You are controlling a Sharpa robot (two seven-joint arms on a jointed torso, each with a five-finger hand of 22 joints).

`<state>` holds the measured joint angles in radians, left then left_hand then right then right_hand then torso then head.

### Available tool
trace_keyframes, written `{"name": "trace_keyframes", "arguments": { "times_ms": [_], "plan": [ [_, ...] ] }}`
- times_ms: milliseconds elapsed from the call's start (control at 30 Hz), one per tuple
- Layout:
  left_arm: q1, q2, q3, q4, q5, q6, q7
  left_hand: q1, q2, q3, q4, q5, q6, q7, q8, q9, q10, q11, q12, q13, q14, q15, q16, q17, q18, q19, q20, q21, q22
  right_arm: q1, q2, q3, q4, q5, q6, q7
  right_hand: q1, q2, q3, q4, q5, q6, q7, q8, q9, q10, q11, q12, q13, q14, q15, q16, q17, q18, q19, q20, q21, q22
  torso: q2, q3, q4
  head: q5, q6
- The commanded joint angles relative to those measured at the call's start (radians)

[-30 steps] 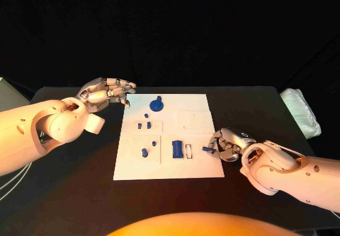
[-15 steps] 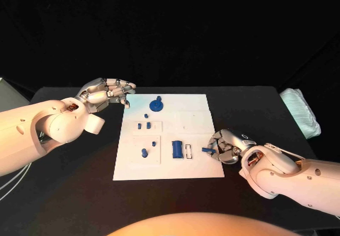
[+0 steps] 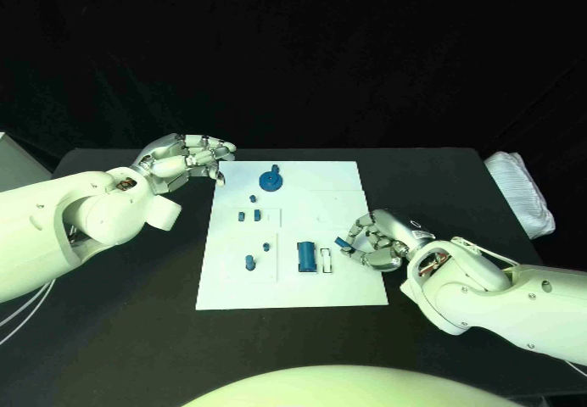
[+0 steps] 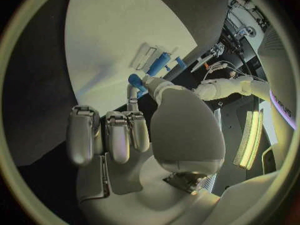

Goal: Assemble the parts on the task board

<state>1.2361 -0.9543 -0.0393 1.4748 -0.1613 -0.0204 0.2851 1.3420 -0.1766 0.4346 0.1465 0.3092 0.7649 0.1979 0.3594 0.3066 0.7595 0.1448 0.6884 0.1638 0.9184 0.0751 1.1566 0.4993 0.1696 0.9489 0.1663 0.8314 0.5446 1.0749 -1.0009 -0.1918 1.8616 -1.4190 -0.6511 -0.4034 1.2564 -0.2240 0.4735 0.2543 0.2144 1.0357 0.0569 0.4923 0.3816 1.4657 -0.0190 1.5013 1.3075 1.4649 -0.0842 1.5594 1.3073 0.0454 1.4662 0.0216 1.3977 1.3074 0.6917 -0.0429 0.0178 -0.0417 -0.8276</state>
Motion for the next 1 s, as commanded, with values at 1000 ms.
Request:
{"name": "trace_keyframes", "arguments": {
  "times_ms": [1000],
  "plan": [
    [0.000,-0.004,0.001,0.014,-0.009,0.035,0.006,-0.007,0.002,-0.007,0.027,0.006,-0.008,0.009,0.007,-0.003,-0.009,0.003,0.006,-0.002,-0.006,0.004,-0.005,-0.003,0.014,0.007,0.004,-0.014,-0.007,-0.012,0.098,0.000,-0.053,0.057,0.120,-0.078,-0.190,0.041,-0.081,0.035,0.007,0.022,-0.011,0.026,0.018,0.087,-0.007,0.022,0.242,0.106,-0.003,0.011,0.264,-0.014,0.076,-0.002,0.008,0.212,0.000,0.0002,-0.0010,0.000,-0.009]
  ]
}}
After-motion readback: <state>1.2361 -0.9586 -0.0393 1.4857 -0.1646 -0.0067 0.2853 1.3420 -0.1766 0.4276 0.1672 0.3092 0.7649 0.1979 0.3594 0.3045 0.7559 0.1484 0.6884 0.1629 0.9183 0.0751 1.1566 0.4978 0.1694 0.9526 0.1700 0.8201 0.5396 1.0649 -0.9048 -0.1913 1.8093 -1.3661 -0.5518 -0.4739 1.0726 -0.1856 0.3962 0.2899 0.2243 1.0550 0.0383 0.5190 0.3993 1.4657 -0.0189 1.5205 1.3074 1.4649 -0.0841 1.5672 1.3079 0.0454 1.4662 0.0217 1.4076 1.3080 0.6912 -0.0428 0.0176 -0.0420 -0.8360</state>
